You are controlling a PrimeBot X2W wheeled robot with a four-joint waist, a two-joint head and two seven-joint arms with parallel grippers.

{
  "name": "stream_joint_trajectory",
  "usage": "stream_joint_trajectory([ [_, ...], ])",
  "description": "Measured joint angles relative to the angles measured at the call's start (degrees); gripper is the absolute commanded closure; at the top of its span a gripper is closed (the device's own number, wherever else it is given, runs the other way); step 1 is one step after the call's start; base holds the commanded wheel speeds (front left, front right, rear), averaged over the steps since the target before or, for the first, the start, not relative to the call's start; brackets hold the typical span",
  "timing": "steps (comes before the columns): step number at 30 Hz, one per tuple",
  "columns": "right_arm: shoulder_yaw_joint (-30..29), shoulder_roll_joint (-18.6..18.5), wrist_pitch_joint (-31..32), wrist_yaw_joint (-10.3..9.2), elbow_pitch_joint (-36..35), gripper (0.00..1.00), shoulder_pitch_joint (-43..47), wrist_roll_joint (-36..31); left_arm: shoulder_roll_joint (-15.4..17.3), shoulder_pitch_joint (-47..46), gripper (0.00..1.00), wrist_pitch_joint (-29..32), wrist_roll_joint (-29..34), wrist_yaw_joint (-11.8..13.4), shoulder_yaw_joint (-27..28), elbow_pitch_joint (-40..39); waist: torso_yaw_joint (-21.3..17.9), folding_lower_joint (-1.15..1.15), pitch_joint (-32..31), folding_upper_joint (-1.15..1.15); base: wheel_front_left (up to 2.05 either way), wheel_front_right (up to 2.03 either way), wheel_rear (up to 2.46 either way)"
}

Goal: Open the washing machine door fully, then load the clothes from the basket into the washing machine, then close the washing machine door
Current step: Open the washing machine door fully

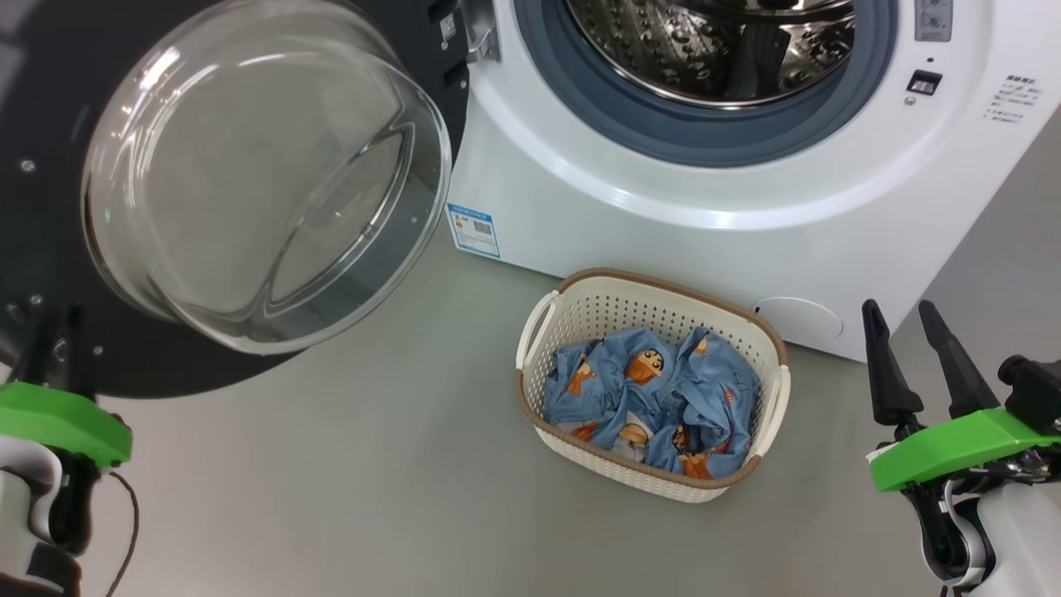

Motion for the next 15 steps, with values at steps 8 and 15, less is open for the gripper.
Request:
stream_joint_trajectory([
  [8,0.0,0.3,0.0,0.00,0.0,0.00,1.2,0.0,0.0,5.1,0.00,0.1,0.0,2.1,-1.0,-9.2,-1.0,0.00,-2.0,0.00,0.00,0.00,0.00],
  [15,0.1,0.4,0.0,0.00,-0.4,0.00,1.4,0.0,0.0,10.8,0.00,1.5,0.0,4.4,-1.4,-20.2,-2.8,0.00,-3.3,0.00,0.00,0.00,0.00],
])
